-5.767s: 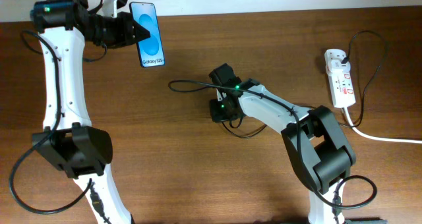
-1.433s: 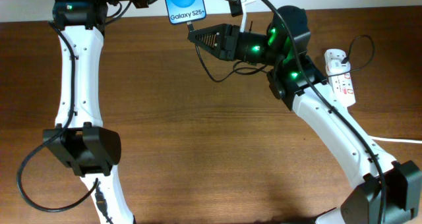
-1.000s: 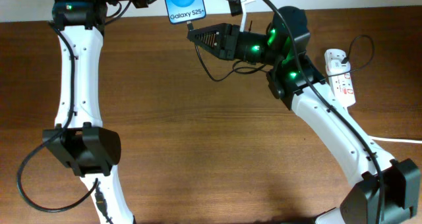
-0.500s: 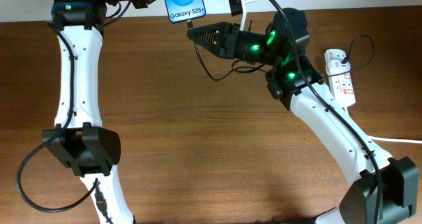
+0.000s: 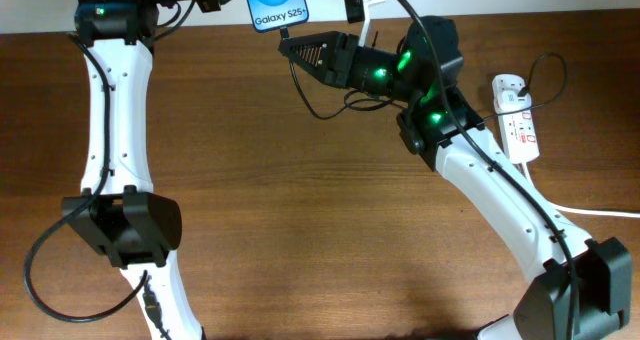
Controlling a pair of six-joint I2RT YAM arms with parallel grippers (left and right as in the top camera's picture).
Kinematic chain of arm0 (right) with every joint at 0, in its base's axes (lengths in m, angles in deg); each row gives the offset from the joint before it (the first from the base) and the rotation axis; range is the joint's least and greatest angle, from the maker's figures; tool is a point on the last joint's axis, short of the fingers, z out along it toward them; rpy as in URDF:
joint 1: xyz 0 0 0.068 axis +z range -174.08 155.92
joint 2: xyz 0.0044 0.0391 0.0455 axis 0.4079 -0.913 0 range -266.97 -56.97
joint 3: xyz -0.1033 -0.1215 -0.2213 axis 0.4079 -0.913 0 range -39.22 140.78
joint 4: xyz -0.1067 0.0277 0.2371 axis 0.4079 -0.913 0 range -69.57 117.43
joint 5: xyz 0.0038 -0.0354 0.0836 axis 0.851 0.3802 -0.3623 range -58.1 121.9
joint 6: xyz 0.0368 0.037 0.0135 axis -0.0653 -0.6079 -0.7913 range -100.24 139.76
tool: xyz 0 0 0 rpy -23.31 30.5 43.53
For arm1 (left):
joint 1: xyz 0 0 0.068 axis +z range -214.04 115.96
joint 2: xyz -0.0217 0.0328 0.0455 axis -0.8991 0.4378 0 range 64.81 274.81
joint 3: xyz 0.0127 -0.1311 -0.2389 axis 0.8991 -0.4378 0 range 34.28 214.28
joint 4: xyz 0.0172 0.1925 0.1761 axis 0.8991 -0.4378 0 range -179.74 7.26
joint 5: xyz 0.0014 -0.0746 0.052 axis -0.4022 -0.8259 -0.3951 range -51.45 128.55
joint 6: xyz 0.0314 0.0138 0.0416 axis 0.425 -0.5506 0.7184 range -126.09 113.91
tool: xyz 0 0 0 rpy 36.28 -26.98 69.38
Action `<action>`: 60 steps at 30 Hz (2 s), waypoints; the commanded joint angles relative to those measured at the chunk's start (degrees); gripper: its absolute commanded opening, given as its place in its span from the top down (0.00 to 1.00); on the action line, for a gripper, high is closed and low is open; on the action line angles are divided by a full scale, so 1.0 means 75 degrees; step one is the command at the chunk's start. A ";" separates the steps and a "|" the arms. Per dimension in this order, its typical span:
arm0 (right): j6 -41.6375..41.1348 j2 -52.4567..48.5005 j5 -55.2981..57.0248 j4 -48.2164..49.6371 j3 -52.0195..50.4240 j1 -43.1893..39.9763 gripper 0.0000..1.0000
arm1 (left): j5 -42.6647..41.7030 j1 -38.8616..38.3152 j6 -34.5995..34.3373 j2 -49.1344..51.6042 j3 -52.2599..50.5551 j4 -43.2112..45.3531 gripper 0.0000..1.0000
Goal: Plug charger to phone and switch on socket
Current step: 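Push the plug up into the phone's port held by the left gripper, then release the plug and move the right gripper toward the power strip, then lower the phone with the left gripper and lay it on the table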
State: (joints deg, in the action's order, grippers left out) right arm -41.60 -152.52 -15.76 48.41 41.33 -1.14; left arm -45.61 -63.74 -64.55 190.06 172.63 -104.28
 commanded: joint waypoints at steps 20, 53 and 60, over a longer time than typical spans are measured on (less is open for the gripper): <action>0.0778 0.0047 0.0166 -0.1460 0.0219 0.0032 0.14 | 0.0055 0.0382 0.0230 0.0326 0.0058 -0.0073 1.00; 0.4983 0.0431 0.5187 -1.0366 0.0134 -0.3841 0.02 | 0.3981 -0.1868 0.6645 0.2299 0.0058 -0.6659 1.00; 0.4986 0.0425 0.5187 -1.0375 -0.0070 -0.3841 0.02 | 0.2801 -0.1559 0.6639 0.3369 0.0058 -0.6100 1.00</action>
State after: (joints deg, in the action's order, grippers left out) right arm -4.58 -149.70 22.01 -29.38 41.60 -29.73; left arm -19.03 -77.53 -16.09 212.58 172.39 -150.62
